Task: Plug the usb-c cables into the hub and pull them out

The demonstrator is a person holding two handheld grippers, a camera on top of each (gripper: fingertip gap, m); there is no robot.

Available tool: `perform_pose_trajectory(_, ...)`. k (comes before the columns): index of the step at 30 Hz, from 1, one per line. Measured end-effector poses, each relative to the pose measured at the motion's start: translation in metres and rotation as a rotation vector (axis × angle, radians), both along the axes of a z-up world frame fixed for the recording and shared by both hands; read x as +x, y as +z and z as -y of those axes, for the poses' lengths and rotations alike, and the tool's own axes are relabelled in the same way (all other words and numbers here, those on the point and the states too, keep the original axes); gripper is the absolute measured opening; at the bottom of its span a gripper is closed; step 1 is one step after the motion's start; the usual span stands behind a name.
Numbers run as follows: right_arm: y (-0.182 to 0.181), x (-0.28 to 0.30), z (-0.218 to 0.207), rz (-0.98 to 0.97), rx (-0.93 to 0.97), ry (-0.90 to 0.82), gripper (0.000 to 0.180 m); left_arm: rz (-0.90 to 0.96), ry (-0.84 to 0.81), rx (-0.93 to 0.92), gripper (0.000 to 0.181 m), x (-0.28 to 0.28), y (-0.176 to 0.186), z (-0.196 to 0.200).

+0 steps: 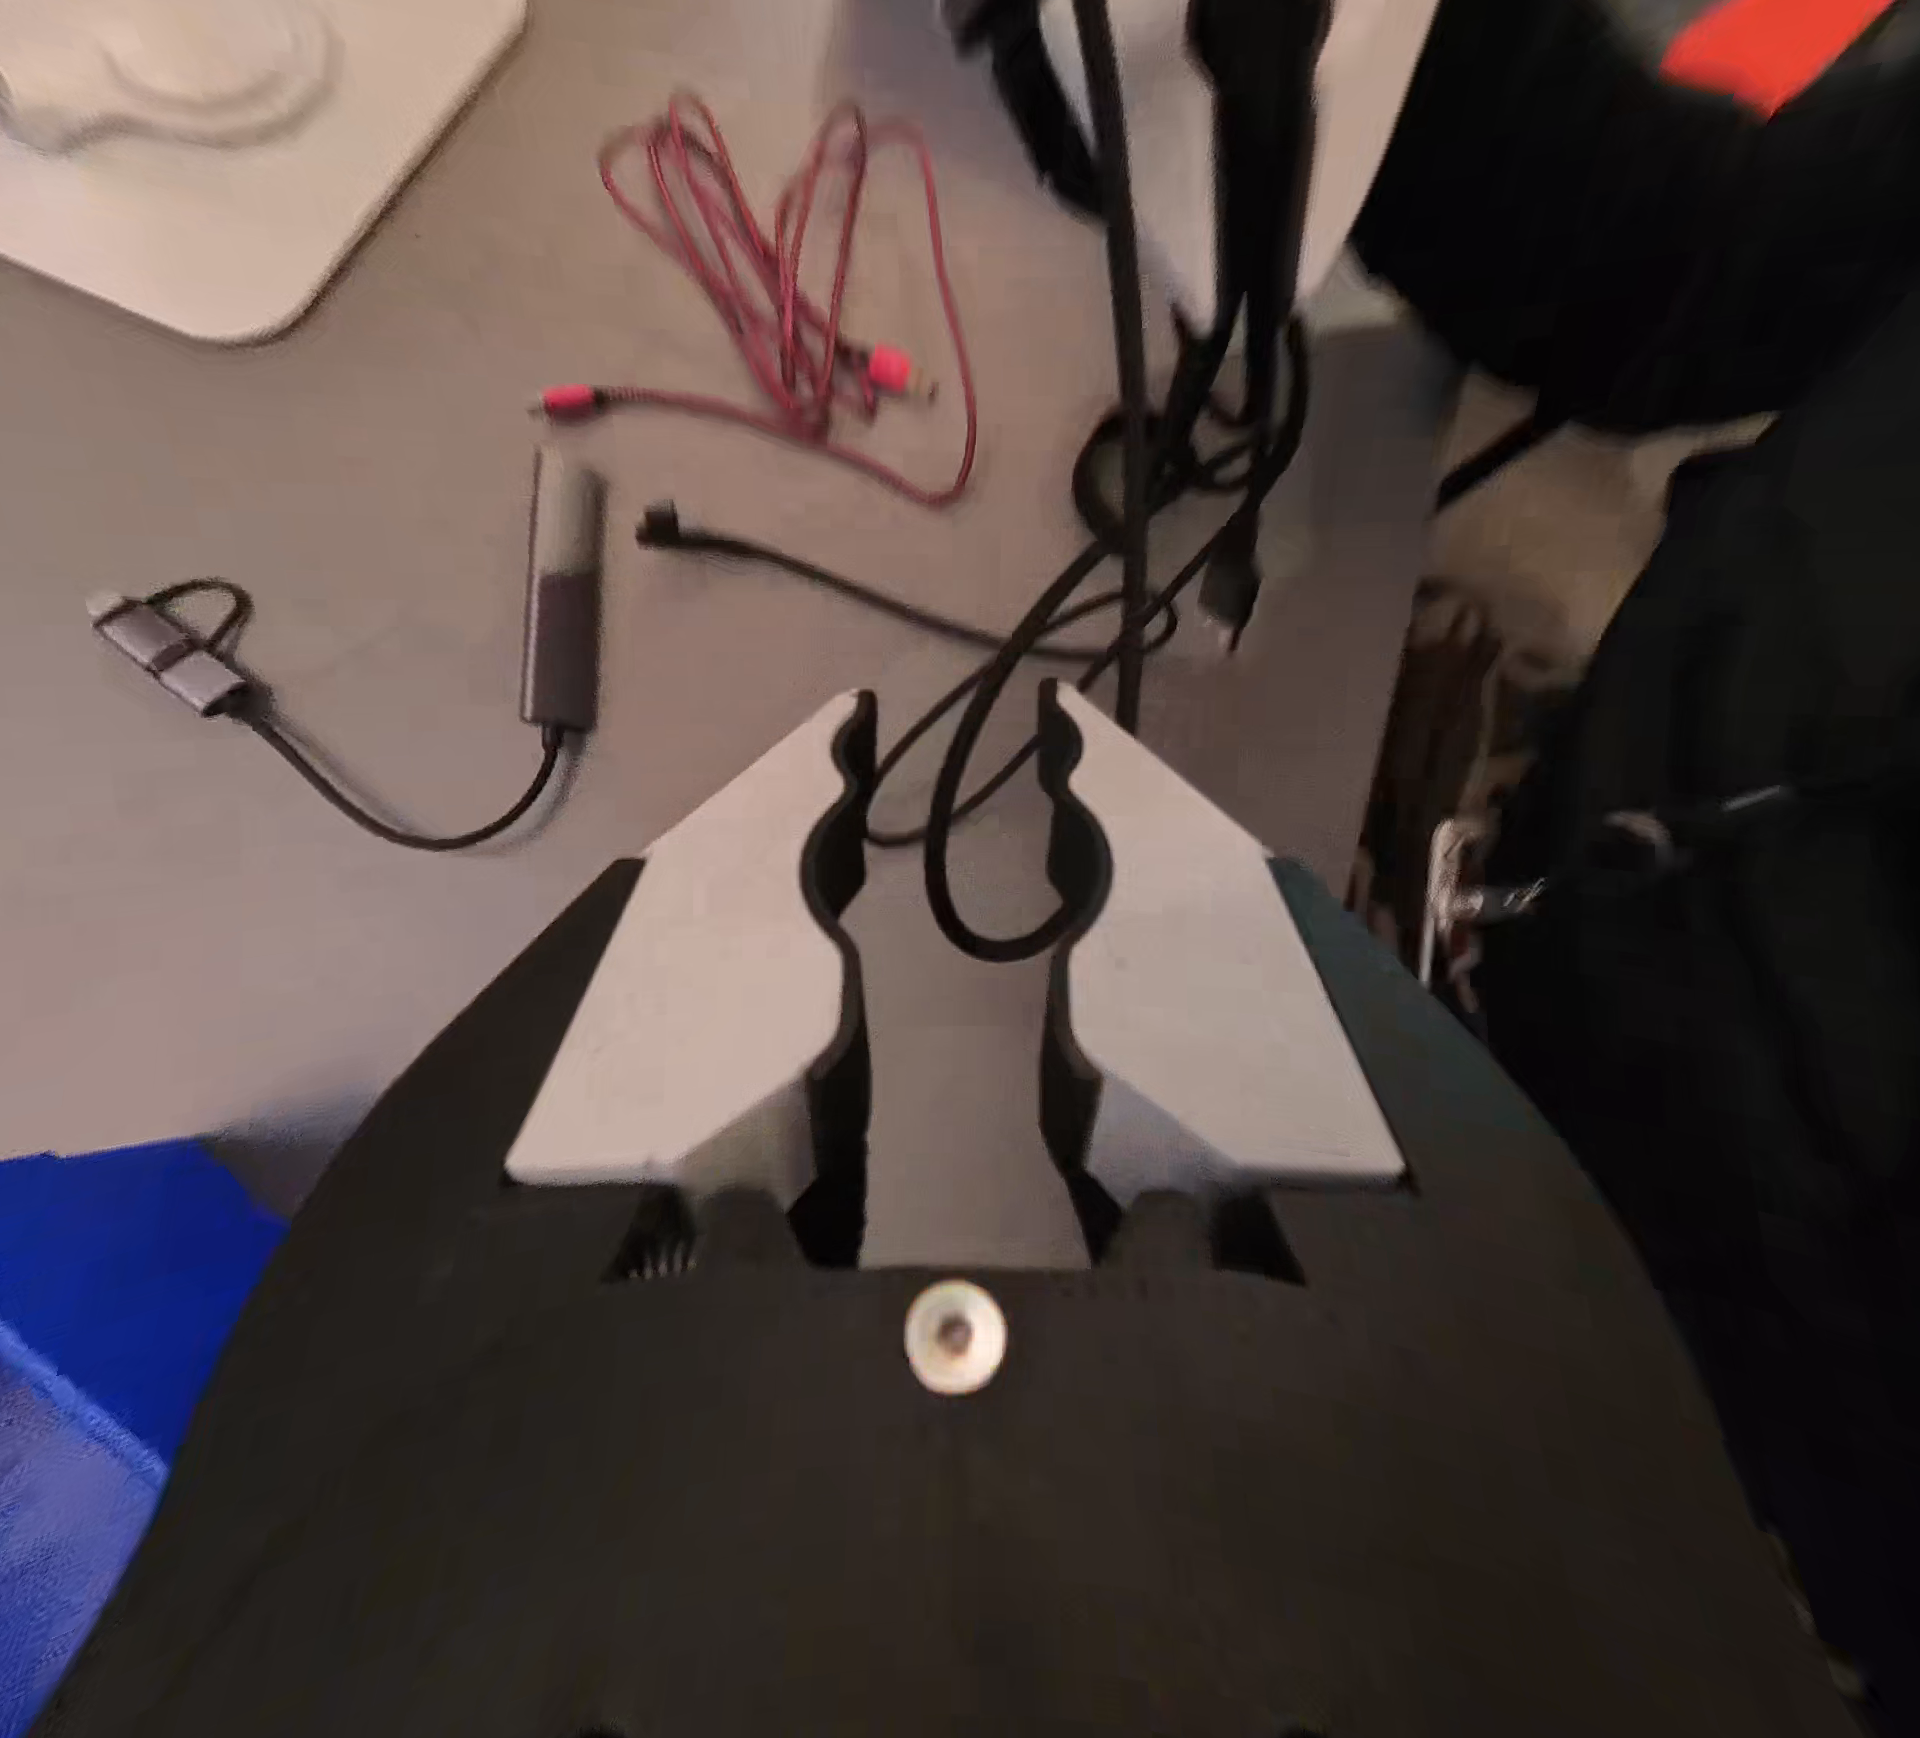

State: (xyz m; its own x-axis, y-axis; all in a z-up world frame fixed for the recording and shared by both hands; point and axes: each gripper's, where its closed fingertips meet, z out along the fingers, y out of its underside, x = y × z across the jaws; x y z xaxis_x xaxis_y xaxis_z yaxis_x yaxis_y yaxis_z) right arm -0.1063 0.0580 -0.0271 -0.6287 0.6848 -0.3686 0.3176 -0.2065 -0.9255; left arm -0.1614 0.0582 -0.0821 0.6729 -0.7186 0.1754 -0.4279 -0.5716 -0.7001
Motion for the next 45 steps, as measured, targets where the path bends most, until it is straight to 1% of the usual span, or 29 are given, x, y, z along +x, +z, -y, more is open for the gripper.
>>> perform_pose_trajectory(1, 0.000, 0.000, 0.001, -0.001, -0.001, 0.004, 0.004, -0.046, -0.018, -0.017, 0.028, 0.002, -0.008, 0.000)
perform_pose_trajectory(3, -0.001, 0.001, 0.003, -0.001, 0.002, 0.010, 0.004, -0.094, -0.033, -0.022, 0.010, 0.005, -0.016, -0.003)
perform_pose_trajectory(6, -0.002, 0.001, 0.002, -0.004, 0.011, 0.002, 0.004, -0.149, -0.055, -0.007, 0.000, 0.010, -0.024, -0.004)
perform_pose_trajectory(9, 0.000, 0.002, -0.002, -0.025, 0.025, -0.027, 0.004, -0.132, 0.098, 0.024, 0.000, -0.005, -0.018, -0.020)
perform_pose_trajectory(11, 0.004, 0.005, -0.005, -0.056, 0.035, -0.047, 0.004, -0.040, 0.238, 0.053, 0.000, -0.025, -0.006, -0.031)
perform_pose_trajectory(15, 0.016, 0.009, -0.007, -0.139, 0.066, -0.101, 0.004, 0.294, 0.530, 0.153, 0.000, -0.075, 0.031, -0.048)
perform_pose_trajectory(17, 0.022, 0.012, -0.002, -0.177, 0.102, -0.110, 0.004, 0.431, 0.627, 0.185, 0.000, -0.098, 0.042, -0.050)
perform_pose_trajectory(20, 0.031, 0.015, 0.008, -0.225, 0.145, -0.104, 0.004, 0.614, 0.712, 0.195, 0.000, -0.120, 0.047, -0.051)
perform_pose_trajectory(22, 0.034, 0.019, 0.018, -0.234, 0.158, -0.077, 0.003, 0.638, 0.755, 0.204, 0.000, -0.134, 0.040, -0.051)
perform_pose_trajectory(24, 0.029, 0.024, 0.029, -0.216, 0.186, -0.042, 0.003, 0.689, 0.776, 0.205, 0.000, -0.144, 0.038, -0.048)
perform_pose_trajectory(26, 0.016, 0.027, 0.040, -0.181, 0.215, -0.012, 0.003, 0.670, 0.802, 0.238, 0.000, -0.153, 0.041, -0.046)
perform_pose_trajectory(30, -0.022, 0.031, 0.059, -0.086, 0.274, 0.046, 0.004, 0.631, 0.814, 0.297, 0.000, -0.164, 0.062, -0.047)
perform_pose_trajectory(35, -0.057, 0.042, 0.080, -0.016, 0.335, 0.107, 0.004, 0.614, 0.838, 0.404, 0.001, -0.188, 0.110, -0.052)
perform_pose_trajectory(40, -0.063, 0.051, 0.085, -0.020, 0.332, 0.119, 0.004, 0.615, 0.856, 0.469, 0.000, -0.209, 0.150, -0.056)
perform_pose_trajectory(42, -0.062, 0.052, 0.083, -0.019, 0.317, 0.110, 0.004, 0.611, 0.861, 0.468, 0.000, -0.213, 0.156, -0.056)
perform_pose_trajectory(45, -0.064, 0.052, 0.078, -0.017, 0.310, 0.100, 0.004, 0.587, 0.879, 0.456, 0.000, -0.222, 0.154, -0.055)
